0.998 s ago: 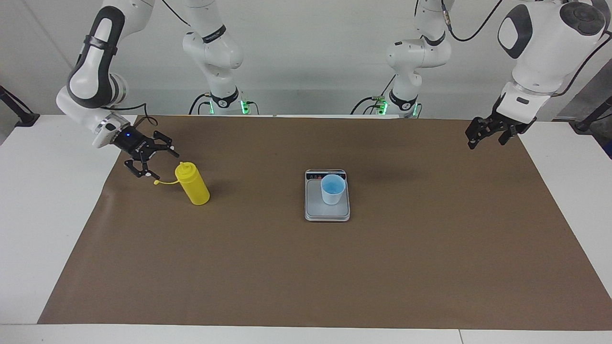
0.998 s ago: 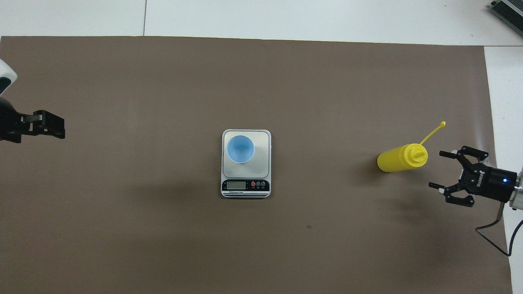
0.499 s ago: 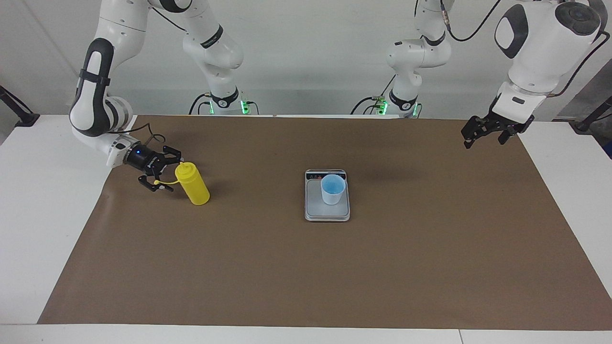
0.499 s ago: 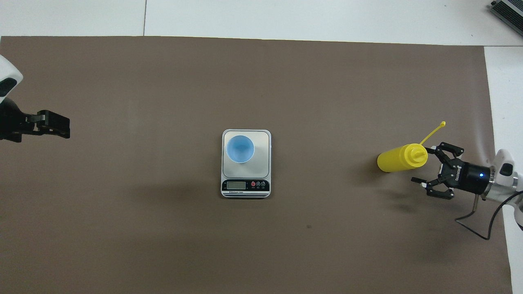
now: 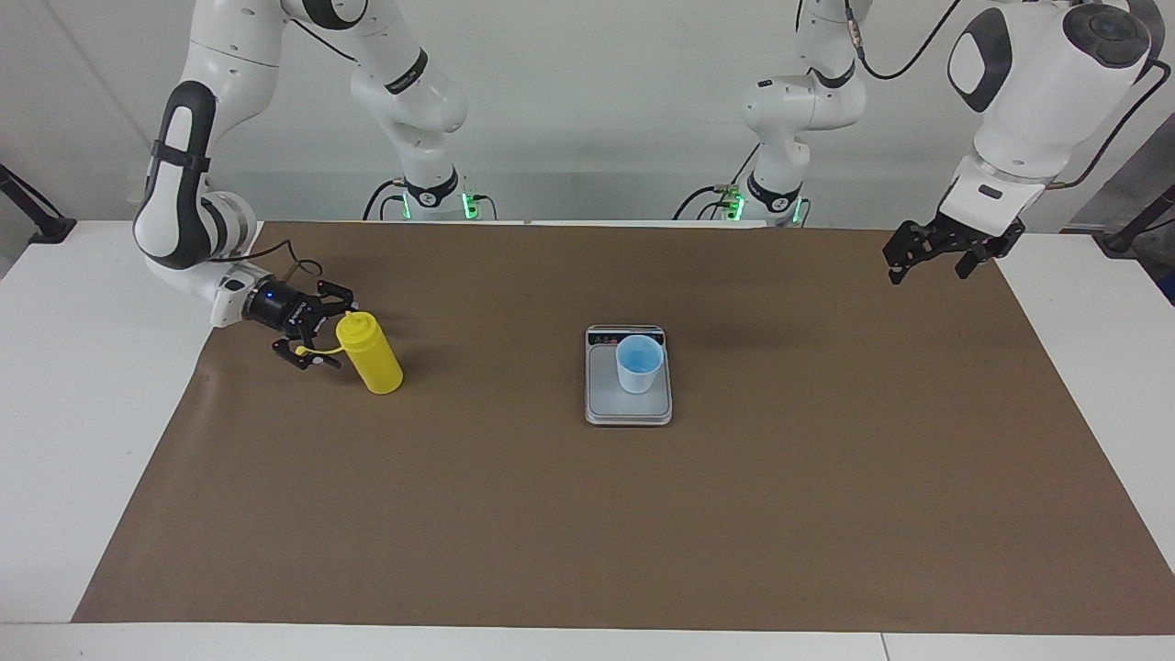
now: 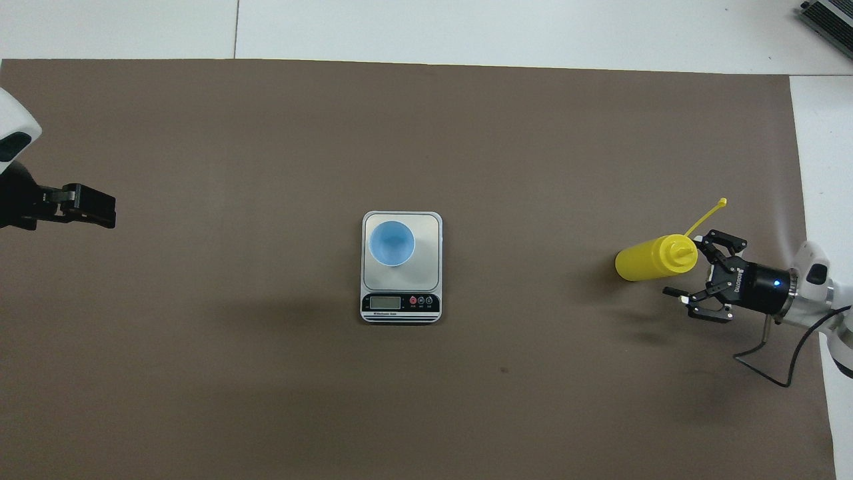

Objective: Pour seasoning into cup on scale with both arms
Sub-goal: 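Move the open right gripper to the yellow squeeze bottle, then close the right gripper around the yellow bottle and lift it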

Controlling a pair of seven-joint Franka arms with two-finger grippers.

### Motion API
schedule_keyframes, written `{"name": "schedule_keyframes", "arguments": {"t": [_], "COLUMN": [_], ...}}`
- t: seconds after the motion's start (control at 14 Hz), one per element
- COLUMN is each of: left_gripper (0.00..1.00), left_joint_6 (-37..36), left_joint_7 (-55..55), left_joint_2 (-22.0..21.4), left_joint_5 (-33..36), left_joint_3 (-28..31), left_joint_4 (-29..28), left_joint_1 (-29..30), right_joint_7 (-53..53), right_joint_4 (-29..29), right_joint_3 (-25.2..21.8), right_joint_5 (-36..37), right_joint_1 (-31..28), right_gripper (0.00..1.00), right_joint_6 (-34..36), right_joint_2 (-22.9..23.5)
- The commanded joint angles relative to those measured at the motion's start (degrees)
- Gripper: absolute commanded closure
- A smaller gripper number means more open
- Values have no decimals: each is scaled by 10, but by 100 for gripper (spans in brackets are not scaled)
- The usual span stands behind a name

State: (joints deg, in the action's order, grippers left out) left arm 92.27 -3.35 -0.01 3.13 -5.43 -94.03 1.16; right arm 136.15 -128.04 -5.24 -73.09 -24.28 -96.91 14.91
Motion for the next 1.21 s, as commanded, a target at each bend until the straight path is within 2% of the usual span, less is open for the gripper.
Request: {"name": "schedule_keyframes", "arguments": {"t": [0.0, 0.57, 1.14], "left_gripper": [0, 0, 0], "left_joint_6": [6, 5, 5], "left_joint_7": [9, 7, 6], "left_joint_2": [-19, -19, -19], "left_joint_5": [-5, -5, -5], "left_joint_3": [2, 3, 3], "left_joint_4": [-22, -20, -20], "left_joint_1": [0, 9, 9], "right_joint_7": [9, 11, 10], "right_joint_4": [9, 4, -1], "right_joint_3": [6, 5, 6], "right_joint_5": [-32, -44, -64], "right_joint_1": [6, 31, 45], "right_gripper": [0, 0, 0], "right_joint_6": [1, -35, -36], "right_joint_2": [11, 13, 13]}}
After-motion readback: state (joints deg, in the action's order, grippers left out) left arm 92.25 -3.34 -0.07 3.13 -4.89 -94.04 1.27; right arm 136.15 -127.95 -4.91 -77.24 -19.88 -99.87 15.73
